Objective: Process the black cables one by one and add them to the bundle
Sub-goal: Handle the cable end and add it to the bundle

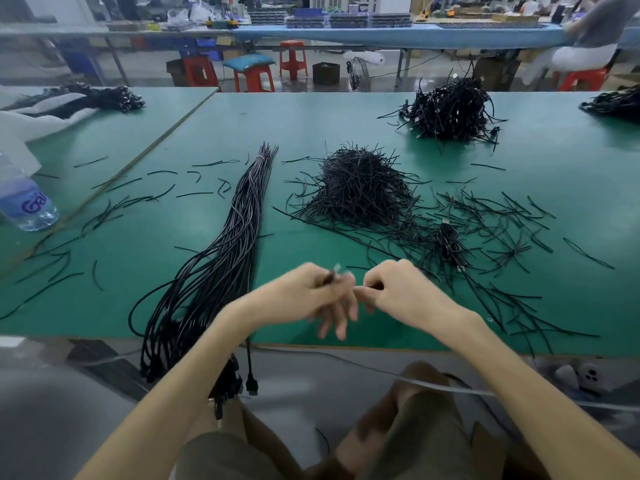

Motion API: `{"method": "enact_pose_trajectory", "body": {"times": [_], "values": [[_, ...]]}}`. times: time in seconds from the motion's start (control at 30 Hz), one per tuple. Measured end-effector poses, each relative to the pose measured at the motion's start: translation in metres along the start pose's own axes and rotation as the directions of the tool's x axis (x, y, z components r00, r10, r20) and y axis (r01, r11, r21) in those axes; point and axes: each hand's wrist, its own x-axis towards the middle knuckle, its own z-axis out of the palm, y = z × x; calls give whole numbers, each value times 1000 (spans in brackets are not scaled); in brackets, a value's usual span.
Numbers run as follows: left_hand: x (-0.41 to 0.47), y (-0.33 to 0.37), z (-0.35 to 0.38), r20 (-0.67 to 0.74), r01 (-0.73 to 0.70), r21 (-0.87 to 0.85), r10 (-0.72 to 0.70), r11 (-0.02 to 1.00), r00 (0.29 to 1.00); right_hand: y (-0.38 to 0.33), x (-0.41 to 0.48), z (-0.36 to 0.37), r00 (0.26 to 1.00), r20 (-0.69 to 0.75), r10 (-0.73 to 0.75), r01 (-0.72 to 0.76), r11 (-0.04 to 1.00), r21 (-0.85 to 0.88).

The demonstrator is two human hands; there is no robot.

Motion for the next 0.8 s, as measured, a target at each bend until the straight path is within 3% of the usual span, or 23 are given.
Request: {"method": "enact_pose_trajectory", "body": {"times": [0.03,0.1,0.27,0.33,0.4,0.47,0.57,0.67,0.73,0.8], "values": [[2,0,5,40,24,164,-31,986,999,1,1,-4,999,-44,14,-16,999,-51],[5,1,15,2,60,332,-64,941,998,-1,0,-8,993,-118,11,-15,999,-37],[15,2,20,-172,93,399,-25,912,985,-17,-5,-3,943,-329,-52,134,963,234],[12,8,20,-140,8,239,26,971,990,-22,-10,-1,913,-403,-66,188,944,271],[8,14,22,-60,-44,-66,40,997,997,-27,-13,-2,885,-459,-76,226,933,281],[7,13,21,-11,-64,-286,64,956,998,-30,-14,-5,860,-498,-110,259,935,241],[5,12,20,43,-107,-473,145,874,988,-37,-12,-8,845,-512,-155,279,944,175],[2,13,21,14,-84,-528,107,845,994,-44,-11,-8,839,-523,-153,278,946,169],[6,13,22,-106,-26,-397,-18,917,994,-50,-11,-7,854,-502,-138,265,946,190],[9,9,25,-215,-32,-491,-85,871,973,-56,-12,-3,861,-489,-138,246,955,163]]}}
